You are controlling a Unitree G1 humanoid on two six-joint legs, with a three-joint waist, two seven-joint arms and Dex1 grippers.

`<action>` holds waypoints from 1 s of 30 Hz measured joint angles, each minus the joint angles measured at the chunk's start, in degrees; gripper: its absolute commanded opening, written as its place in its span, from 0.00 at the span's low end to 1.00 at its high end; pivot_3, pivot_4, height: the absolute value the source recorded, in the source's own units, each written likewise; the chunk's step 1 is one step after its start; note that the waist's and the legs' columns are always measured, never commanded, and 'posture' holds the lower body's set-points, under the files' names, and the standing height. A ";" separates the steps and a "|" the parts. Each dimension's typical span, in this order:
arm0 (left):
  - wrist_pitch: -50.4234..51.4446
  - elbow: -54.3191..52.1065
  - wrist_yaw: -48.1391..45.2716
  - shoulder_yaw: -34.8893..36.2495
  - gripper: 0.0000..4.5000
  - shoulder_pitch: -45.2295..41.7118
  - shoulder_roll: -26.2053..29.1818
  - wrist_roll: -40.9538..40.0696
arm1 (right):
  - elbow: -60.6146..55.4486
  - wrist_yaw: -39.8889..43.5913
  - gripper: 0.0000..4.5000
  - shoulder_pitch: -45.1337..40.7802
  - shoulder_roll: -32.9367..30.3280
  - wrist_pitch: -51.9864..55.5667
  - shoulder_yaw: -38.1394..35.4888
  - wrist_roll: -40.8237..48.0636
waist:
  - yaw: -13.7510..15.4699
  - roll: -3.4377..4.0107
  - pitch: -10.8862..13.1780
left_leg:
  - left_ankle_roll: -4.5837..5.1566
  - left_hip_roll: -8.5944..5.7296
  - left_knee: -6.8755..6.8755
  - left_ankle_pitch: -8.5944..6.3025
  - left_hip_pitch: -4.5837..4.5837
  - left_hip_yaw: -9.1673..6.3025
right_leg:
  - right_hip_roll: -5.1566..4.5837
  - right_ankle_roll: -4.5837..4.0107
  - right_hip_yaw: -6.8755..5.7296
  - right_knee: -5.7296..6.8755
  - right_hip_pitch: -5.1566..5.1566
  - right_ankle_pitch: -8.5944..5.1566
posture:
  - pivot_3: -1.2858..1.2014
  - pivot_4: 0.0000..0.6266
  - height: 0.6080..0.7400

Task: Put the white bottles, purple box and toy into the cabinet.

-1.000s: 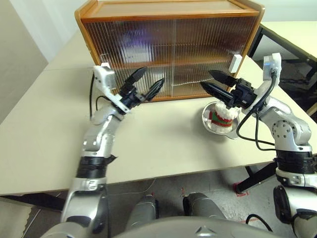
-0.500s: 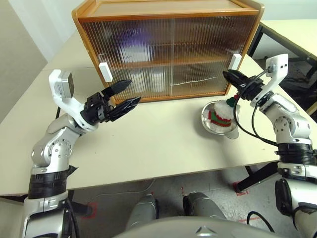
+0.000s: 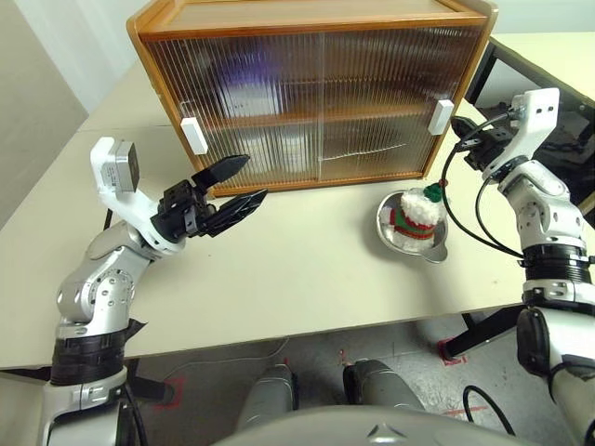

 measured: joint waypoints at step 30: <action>-3.56 0.19 1.08 0.00 1.00 -0.16 -1.73 1.95 | -7.06 -3.42 0.01 -5.40 10.86 12.59 4.28 -1.43 | 0.05 0.02 0.00 | 0.01 0.01 -0.29 0.01 0.00 -0.01 | 0.02 -0.30 -0.03 0.04 -0.19 0.06 | 0.50 0.05 1.00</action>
